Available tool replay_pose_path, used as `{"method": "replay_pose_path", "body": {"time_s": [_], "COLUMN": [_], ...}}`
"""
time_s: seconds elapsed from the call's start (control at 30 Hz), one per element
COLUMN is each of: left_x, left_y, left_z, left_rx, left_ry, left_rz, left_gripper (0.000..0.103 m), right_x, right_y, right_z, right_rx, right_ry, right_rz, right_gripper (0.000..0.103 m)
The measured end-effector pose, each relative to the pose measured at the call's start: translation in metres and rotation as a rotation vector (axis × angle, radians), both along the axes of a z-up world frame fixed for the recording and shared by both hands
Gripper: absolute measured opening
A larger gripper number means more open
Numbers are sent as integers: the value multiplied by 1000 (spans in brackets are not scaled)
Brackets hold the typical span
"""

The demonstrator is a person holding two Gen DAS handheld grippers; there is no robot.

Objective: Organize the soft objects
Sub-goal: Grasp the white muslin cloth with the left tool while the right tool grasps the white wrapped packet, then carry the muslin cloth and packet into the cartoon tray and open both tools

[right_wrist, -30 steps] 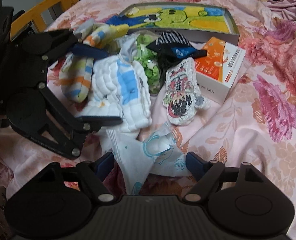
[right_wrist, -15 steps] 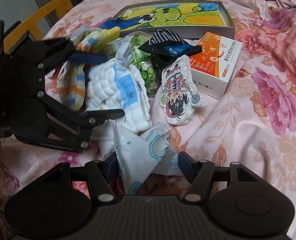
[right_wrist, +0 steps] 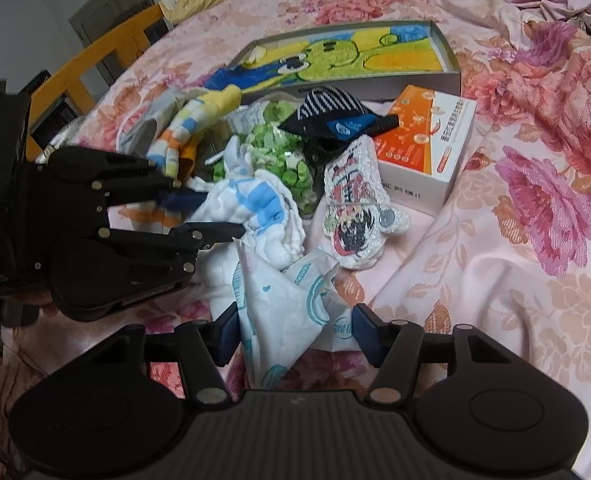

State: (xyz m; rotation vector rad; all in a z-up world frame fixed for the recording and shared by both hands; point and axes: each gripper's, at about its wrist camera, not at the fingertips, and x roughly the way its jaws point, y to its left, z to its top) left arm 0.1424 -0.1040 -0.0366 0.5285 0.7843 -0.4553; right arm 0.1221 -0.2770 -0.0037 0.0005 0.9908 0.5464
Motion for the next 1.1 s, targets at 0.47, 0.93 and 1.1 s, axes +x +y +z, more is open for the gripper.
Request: {"method": "replay_pose_path", "body": {"time_s": [0.47,0.93,1.1], "left_x": [-12,8,25], "left_y": [31,56,60], "left_z": [43,90,108], "left_rx": [-334,-583,-604], "left_ry": [-22,-65,-132], "left_rz": [301,405,430], "left_gripper": [14,13,13], "right_x": [-10,9,51], "right_y": [-18,-19,-3], "right_z": [31,51,63], "right_rx": [165,126,135], "right_ry": [-226,-482,-528], "right_rz": [-92,-173,-180], "right_gripper": [62,62,62]}}
